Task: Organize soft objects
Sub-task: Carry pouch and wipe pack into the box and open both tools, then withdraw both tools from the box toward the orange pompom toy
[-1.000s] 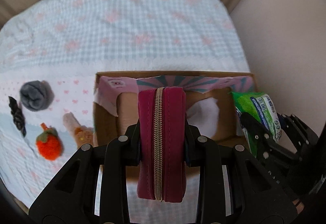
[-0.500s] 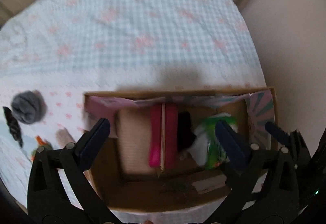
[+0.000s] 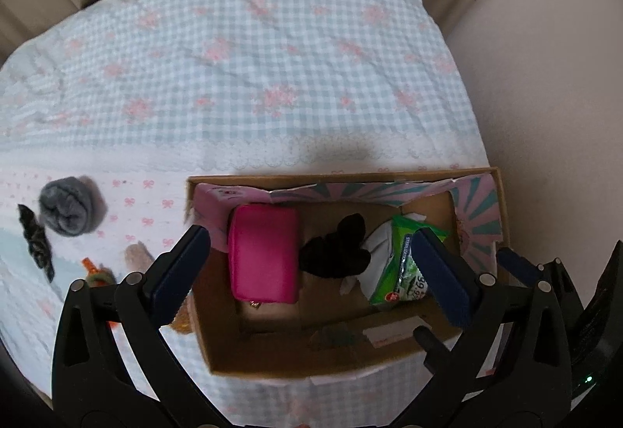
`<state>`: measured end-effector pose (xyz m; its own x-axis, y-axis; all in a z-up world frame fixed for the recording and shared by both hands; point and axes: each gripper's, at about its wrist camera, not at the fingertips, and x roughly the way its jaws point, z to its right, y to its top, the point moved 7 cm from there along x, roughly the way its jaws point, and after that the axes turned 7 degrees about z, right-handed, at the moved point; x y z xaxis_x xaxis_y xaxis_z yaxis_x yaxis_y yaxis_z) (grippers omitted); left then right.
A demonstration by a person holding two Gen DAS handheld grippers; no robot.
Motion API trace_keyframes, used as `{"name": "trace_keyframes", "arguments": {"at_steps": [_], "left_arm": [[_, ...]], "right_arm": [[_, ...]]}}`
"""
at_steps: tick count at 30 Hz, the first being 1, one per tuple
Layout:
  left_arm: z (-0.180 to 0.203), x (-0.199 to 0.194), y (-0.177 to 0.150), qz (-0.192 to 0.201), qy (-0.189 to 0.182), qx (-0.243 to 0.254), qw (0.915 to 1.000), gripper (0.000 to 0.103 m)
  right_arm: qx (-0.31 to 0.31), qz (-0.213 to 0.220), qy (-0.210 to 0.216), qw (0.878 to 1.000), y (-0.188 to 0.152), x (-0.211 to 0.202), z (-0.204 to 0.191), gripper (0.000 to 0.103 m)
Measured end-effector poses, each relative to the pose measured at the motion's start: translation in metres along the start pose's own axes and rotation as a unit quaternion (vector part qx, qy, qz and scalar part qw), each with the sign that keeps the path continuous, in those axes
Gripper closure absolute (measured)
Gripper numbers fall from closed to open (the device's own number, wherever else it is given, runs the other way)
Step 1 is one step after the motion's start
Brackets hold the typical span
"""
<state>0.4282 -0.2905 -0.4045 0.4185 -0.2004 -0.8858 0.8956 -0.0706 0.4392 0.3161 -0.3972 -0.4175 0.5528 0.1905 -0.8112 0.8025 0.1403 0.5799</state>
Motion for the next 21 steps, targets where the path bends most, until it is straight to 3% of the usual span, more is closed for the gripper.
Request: {"name": "trace_keyframes", "arguments": {"at_steps": [11, 21], "left_arm": [[-0.007, -0.122, 0.000, 0.078, 0.008, 0.024, 0.9966, 0.000], [-0.040, -0.255, -0.028, 0.155, 0.002, 0.012, 0.9878, 0.000]], "right_arm": [[0.010, 0.037, -0.040, 0.998, 0.032, -0.087, -0.024, 0.000], [0.027, 0.118, -0.054, 0.991, 0.063, -0.196, -0.068, 0.000]]}}
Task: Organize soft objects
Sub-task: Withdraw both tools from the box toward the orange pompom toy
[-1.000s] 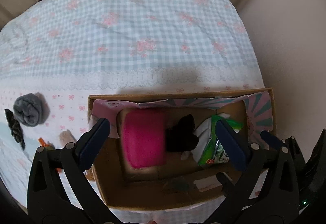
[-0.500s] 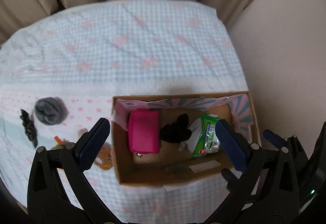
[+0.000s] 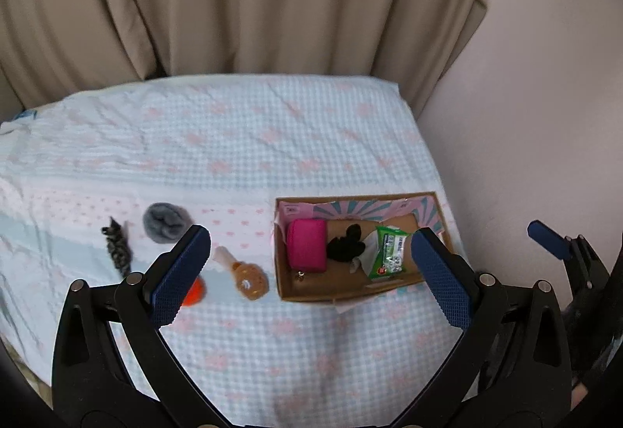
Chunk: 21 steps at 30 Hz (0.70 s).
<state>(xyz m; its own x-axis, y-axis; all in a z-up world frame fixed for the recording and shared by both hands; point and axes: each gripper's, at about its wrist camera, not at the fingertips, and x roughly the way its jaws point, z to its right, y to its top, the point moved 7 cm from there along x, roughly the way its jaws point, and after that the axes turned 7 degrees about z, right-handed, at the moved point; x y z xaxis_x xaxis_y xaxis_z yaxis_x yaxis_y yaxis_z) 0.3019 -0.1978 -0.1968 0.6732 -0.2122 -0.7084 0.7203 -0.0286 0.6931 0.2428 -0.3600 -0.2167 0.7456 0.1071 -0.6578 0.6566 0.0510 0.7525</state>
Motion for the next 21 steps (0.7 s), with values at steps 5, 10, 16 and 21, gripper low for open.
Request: {"name": "trace_keyframes", "arguments": {"at_steps": [5, 10, 16, 21], "left_arm": [[-0.022, -0.068, -0.004, 0.046, 0.028, 0.011, 0.9985, 0.000], [-0.052, -0.119, -0.015, 0.074, 0.051, 0.008, 0.9959, 0.000], [-0.095, -0.160, -0.033, 0.094, 0.063, -0.004, 0.9935, 0.000], [-0.134, -0.169, -0.048, 0.094, 0.044, -0.007, 0.9946, 0.000]], "right_arm": [[0.005, 0.023, -0.009, 1.000, 0.015, -0.042, -0.022, 0.000], [0.020, 0.049, -0.004, 0.999, 0.021, -0.076, -0.044, 0.000], [0.035, 0.073, -0.013, 0.997, 0.023, -0.105, -0.071, 0.000], [0.039, 0.089, -0.012, 0.995, 0.020, -0.113, -0.108, 0.000]]}}
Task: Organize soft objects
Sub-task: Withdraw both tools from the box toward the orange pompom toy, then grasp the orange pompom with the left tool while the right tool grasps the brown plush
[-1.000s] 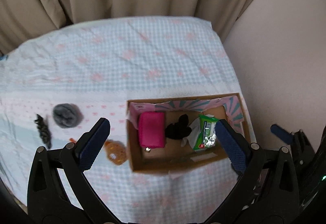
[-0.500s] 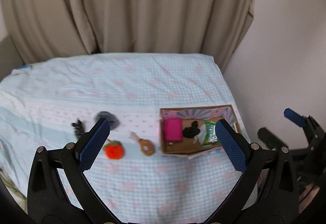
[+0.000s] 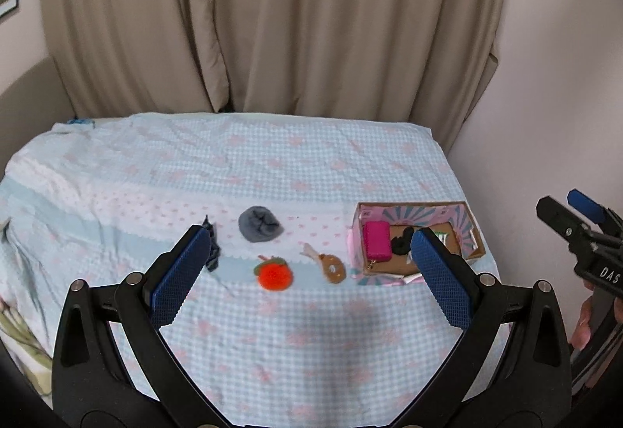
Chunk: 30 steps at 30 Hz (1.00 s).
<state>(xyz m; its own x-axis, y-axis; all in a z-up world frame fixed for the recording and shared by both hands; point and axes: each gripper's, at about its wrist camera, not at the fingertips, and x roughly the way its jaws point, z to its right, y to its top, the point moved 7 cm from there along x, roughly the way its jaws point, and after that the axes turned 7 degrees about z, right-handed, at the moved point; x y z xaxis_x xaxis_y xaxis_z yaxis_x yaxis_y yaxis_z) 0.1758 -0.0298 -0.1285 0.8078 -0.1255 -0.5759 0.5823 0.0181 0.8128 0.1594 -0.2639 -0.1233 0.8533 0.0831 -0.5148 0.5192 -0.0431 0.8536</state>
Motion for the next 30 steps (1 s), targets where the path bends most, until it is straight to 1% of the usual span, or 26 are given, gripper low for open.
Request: {"name": "trace_keyframes", "arguments": {"at_steps": [4, 7, 11, 15, 17, 19, 22, 24, 30], "left_arm": [[-0.031, 0.004, -0.007, -0.012, -0.026, 0.011, 0.9995, 0.000], [-0.049, 0.005, -0.012, -0.015, -0.049, 0.034, 0.9981, 0.000], [-0.069, 0.021, -0.021, -0.025, -0.080, 0.073, 0.9938, 0.000], [-0.087, 0.046, -0.031, -0.038, -0.112, 0.101, 0.9878, 0.000], [-0.094, 0.061, -0.037, -0.043, -0.127, 0.116, 0.9841, 0.000], [-0.100, 0.084, -0.047, -0.056, -0.143, 0.133, 0.9791, 0.000], [-0.105, 0.117, -0.065, -0.078, -0.163, 0.145, 0.9728, 0.000], [-0.107, 0.143, -0.080, -0.093, -0.174, 0.147, 0.9692, 0.000], [-0.106, 0.216, -0.125, -0.130, -0.193, 0.132, 0.9635, 0.000]], "right_arm": [[0.014, 0.006, -0.008, 1.000, -0.006, -0.001, -0.031, 0.000], [0.053, 0.004, -0.014, 0.998, -0.011, 0.004, -0.054, 0.000], [0.069, 0.000, -0.043, 0.997, -0.021, 0.018, -0.082, 0.000], [0.105, -0.009, -0.067, 0.992, -0.041, 0.039, -0.104, 0.000], [0.123, -0.023, -0.080, 0.989, -0.055, 0.055, -0.113, 0.000], [0.141, -0.040, -0.091, 0.985, -0.072, 0.073, -0.119, 0.000], [0.159, -0.059, -0.104, 0.980, -0.096, 0.098, -0.126, 0.000], [0.179, -0.072, -0.111, 0.975, -0.114, 0.119, -0.127, 0.000], [0.244, -0.093, -0.116, 0.958, -0.164, 0.176, -0.115, 0.000]]}}
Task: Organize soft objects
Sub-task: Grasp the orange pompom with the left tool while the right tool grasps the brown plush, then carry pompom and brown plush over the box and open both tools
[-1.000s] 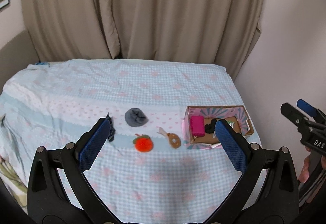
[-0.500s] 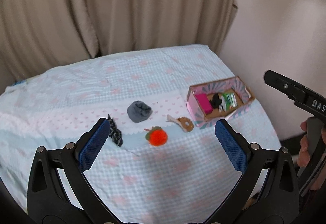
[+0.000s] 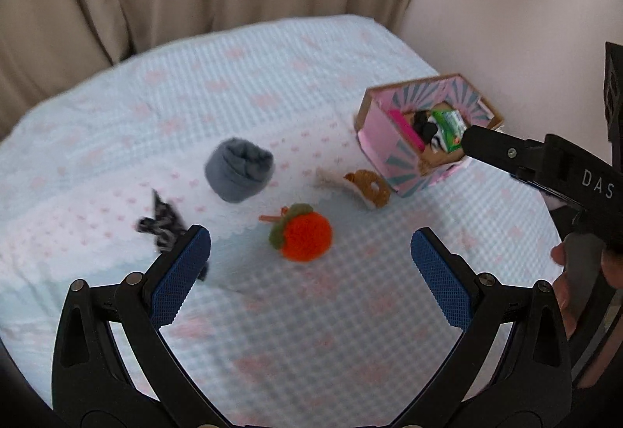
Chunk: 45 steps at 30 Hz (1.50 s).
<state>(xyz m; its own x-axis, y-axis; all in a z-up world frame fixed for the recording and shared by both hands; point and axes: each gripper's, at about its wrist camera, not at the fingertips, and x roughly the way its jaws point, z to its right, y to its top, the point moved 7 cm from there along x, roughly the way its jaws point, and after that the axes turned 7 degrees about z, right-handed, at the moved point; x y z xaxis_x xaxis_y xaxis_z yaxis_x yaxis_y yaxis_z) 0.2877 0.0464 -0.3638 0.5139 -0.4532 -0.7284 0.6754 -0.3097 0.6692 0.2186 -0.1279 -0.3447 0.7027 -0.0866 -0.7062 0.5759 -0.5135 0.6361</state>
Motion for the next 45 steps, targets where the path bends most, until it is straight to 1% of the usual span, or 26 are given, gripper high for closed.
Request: {"name": "trace_keyframes", "arguments": {"at_steps": [5, 8, 10, 14, 19, 21, 22, 23, 24, 25, 27, 29, 31, 33, 36, 41, 45], "left_arm": [[-0.008, 0.067, -0.021, -0.016, -0.011, 0.006, 0.9998, 0.001], [-0.013, 0.100, -0.030, -0.024, -0.017, -0.002, 0.9996, 0.002], [-0.016, 0.122, -0.040, -0.033, -0.017, -0.004, 0.9993, 0.003], [-0.018, 0.156, -0.054, -0.043, -0.014, -0.001, 0.9990, 0.006], [-0.017, 0.181, -0.065, -0.049, -0.009, 0.001, 0.9987, 0.008], [-0.016, 0.188, -0.066, -0.050, -0.006, 0.004, 0.9987, 0.012], [-0.016, 0.191, -0.067, -0.051, -0.005, 0.005, 0.9987, 0.013], [-0.016, 0.193, -0.068, -0.051, -0.004, 0.006, 0.9987, 0.015], [-0.016, 0.196, -0.069, -0.052, -0.001, 0.011, 0.9986, 0.021], [-0.017, 0.198, -0.070, -0.054, 0.002, 0.013, 0.9985, 0.025], [-0.018, 0.204, -0.073, -0.064, 0.000, 0.006, 0.9979, 0.048], [-0.019, 0.209, -0.076, -0.073, 0.002, 0.004, 0.9973, 0.055], [-0.018, 0.208, -0.076, -0.068, 0.006, 0.010, 0.9976, 0.061], [-0.016, 0.209, -0.075, -0.068, 0.009, 0.018, 0.9975, 0.064], [-0.013, 0.209, -0.075, -0.066, 0.012, 0.027, 0.9974, 0.066], [-0.010, 0.205, -0.070, -0.063, 0.012, 0.025, 0.9976, 0.066], [-0.009, 0.195, -0.058, -0.057, 0.013, 0.021, 0.9981, 0.066]], "right_arm": [[0.054, -0.006, -0.019, 0.998, -0.019, 0.057, 0.020, 0.000], [0.082, -0.008, -0.036, 0.996, -0.029, 0.089, 0.034, 0.000], [0.096, -0.010, -0.047, 0.994, -0.036, 0.109, 0.042, 0.006], [0.117, -0.015, -0.060, 0.991, -0.047, 0.147, 0.056, 0.008], [0.131, -0.010, -0.072, 0.989, -0.055, 0.178, 0.065, 0.009], [0.146, -0.011, -0.068, 0.987, -0.056, 0.189, 0.067, 0.021], [0.151, -0.013, -0.066, 0.986, -0.057, 0.193, 0.068, 0.022], [0.155, -0.017, -0.065, 0.986, -0.058, 0.198, 0.068, 0.027], [0.157, -0.020, -0.064, 0.985, -0.059, 0.200, 0.067, 0.032], [0.158, -0.024, -0.064, 0.985, -0.060, 0.203, 0.067, 0.034], [0.156, -0.026, -0.073, 0.985, -0.063, 0.207, 0.068, 0.042], [0.163, -0.022, -0.075, 0.984, -0.064, 0.205, 0.071, 0.046], [0.167, -0.022, -0.075, 0.983, -0.064, 0.204, 0.073, 0.048], [0.158, -0.026, -0.077, 0.984, -0.064, 0.205, 0.072, 0.050], [0.154, -0.026, -0.076, 0.985, -0.063, 0.206, 0.070, 0.053], [0.160, -0.026, -0.071, 0.984, -0.063, 0.201, 0.071, 0.054], [0.170, -0.029, -0.070, 0.982, -0.062, 0.190, 0.076, 0.054]]}}
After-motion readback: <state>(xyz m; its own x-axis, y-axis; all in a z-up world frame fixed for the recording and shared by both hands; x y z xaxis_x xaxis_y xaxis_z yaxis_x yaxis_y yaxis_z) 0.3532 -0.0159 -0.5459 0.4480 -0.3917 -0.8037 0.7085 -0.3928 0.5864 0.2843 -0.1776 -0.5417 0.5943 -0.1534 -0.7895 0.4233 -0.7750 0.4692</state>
